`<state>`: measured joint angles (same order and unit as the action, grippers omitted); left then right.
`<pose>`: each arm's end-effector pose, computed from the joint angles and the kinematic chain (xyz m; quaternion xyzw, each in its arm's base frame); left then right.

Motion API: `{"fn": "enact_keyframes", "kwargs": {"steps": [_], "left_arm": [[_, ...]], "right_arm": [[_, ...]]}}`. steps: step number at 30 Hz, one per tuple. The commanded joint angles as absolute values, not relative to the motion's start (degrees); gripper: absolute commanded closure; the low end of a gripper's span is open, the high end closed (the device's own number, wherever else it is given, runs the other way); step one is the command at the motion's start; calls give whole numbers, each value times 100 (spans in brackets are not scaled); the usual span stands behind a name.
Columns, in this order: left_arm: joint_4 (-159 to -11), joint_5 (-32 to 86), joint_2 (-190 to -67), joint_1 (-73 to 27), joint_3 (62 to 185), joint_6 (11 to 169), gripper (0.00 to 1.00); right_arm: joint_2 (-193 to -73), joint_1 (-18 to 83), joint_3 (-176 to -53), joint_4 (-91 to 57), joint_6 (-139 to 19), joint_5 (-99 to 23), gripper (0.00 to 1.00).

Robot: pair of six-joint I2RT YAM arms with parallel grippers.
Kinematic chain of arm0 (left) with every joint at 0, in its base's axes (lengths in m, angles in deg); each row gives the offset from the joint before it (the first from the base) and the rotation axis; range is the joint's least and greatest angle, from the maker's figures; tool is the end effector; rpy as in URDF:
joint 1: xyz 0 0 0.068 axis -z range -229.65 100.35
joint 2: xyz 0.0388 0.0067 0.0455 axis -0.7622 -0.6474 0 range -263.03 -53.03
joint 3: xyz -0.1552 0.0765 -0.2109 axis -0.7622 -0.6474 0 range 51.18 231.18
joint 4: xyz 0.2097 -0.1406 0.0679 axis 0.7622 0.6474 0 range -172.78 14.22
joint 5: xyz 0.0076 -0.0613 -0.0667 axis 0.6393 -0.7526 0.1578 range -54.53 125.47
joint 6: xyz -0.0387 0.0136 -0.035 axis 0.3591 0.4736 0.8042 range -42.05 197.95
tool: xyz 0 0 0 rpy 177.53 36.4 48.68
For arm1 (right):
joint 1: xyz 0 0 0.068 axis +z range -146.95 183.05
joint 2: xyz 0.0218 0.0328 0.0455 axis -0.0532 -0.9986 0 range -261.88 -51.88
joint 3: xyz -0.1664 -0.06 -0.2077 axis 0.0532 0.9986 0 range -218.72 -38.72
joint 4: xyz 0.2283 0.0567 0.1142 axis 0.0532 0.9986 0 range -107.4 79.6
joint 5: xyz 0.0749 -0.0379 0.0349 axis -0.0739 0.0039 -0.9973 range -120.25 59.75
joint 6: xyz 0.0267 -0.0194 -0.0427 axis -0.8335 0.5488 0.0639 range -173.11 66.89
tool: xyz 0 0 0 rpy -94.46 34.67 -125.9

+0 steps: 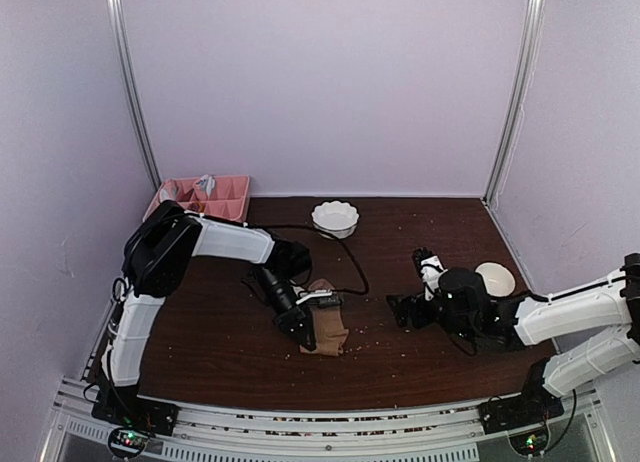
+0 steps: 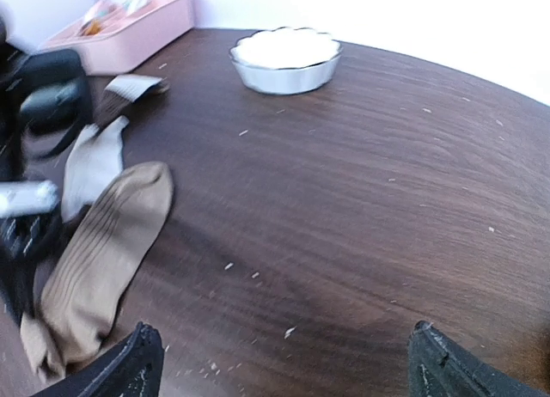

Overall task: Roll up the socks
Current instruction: Roll the sock at the center of the board.

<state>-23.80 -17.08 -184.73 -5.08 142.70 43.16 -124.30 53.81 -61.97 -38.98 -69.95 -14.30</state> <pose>0.2696 -0.3053 0.1040 -0.5435 -0.7105 0.4336 0.1089 0.1605 0.1811 0.1688 -0.1784 0.8312 0.1869 0.4923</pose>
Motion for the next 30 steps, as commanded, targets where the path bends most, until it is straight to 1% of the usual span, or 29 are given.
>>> {"fn": "enact_keyframes", "kwargs": {"steps": [1,5,9,12,14,16,22,26,30], "left_arm": [[-1711,-1950,-18981,-694,14686,4361,100],[-1322,-2233,-19309,-755,14951,4443,100],[-1362,-2086,-19421,-755,15056,4710,100],[-1394,-1844,-19462,-755,15117,4826,100],[-1516,-1629,-19438,-757,15092,4920,100],[-1612,-1420,-19408,-755,15048,4986,100],[-1717,-1075,-19398,-755,15005,5042,100],[-1722,-904,-19397,-755,14997,4998,100],[-1714,-879,-19404,-755,14989,4966,100]], "right_arm": [[-12499,5842,-5836,-4595,-6012,-1838,0],[-12463,6459,-5355,-5265,-4790,-2208,1],[-12747,6916,-5723,-4801,-4076,-2693,14],[-13248,7207,-6339,-4326,-3686,-2962,24],[-13648,7307,-6665,-4253,-3506,-3071,29],[-14037,7316,-7003,-4152,-3328,-3237,33],[-15055,7271,-7878,-3746,-2860,-3672,51],[-15399,7103,-8114,-3861,-2789,-3650,58],[-15523,6910,-8224,-3926,-2833,-3770,61]]}}
